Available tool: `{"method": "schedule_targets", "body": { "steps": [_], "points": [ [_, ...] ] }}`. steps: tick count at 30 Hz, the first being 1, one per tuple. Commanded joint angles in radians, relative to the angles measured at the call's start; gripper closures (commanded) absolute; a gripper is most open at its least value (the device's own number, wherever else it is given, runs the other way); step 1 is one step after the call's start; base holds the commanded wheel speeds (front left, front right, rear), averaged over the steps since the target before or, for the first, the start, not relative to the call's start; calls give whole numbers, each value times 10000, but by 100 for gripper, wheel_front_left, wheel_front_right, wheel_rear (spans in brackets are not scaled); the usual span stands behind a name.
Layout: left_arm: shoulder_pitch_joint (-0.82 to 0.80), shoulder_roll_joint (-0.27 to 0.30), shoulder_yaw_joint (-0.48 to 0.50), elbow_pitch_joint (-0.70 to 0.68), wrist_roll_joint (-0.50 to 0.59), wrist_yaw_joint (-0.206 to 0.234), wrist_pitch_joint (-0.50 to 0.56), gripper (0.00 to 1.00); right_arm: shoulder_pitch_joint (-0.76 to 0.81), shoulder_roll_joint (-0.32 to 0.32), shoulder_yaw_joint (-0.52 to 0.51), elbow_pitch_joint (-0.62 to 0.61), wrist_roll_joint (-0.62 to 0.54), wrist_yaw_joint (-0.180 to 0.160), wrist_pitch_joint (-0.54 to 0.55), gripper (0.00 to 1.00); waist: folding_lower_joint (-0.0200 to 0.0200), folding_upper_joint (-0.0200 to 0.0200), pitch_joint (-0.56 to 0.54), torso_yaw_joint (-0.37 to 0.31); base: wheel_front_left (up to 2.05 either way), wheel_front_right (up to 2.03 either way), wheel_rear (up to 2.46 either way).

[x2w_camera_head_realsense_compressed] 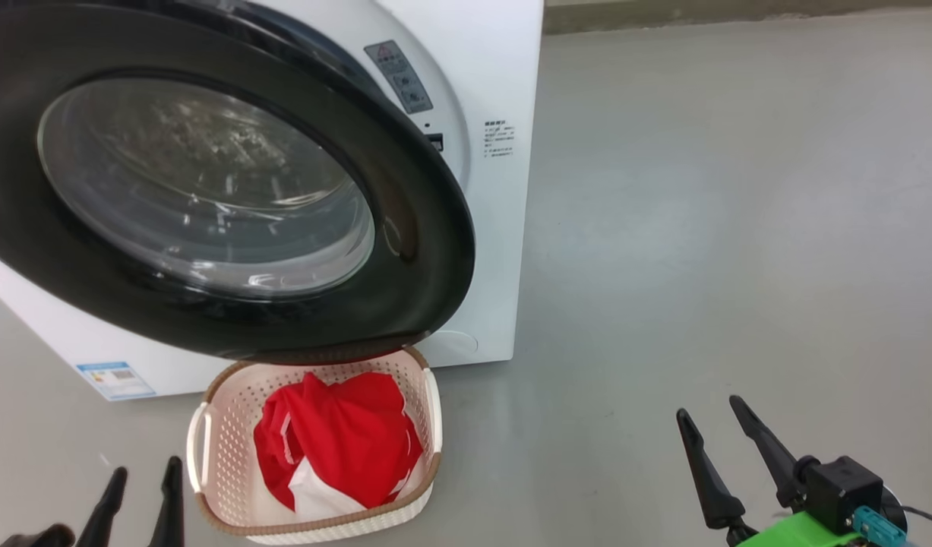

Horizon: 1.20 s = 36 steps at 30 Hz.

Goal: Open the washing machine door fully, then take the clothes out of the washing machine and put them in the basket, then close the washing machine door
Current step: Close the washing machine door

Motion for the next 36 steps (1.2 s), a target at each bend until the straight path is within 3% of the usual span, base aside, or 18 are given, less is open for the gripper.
{"method": "schedule_targets", "body": {
  "steps": [1,14,21,36],
  "points": [
    [-114,181,488,-307,170,-56,-122,0,-57,-168,122,-261,-16,62,-63,0,-1,0,-62,-56,0,0,0],
    [934,-962,2069,-1535,1994,-56,-122,0,262,-210,-294,-421,-17,62,-63,0,-1,0,-368,-237,0,0,0],
    [1269,-1268,2227,-1761,2817,-56,-122,0,356,-149,-356,-449,-21,62,-63,0,-1,0,-395,-260,0,0,0],
    [1266,-1475,2208,-1888,3101,-56,-122,0,278,-112,-421,-455,-42,62,-63,0,-1,0,-293,-126,0,0,0]
  ]
}}
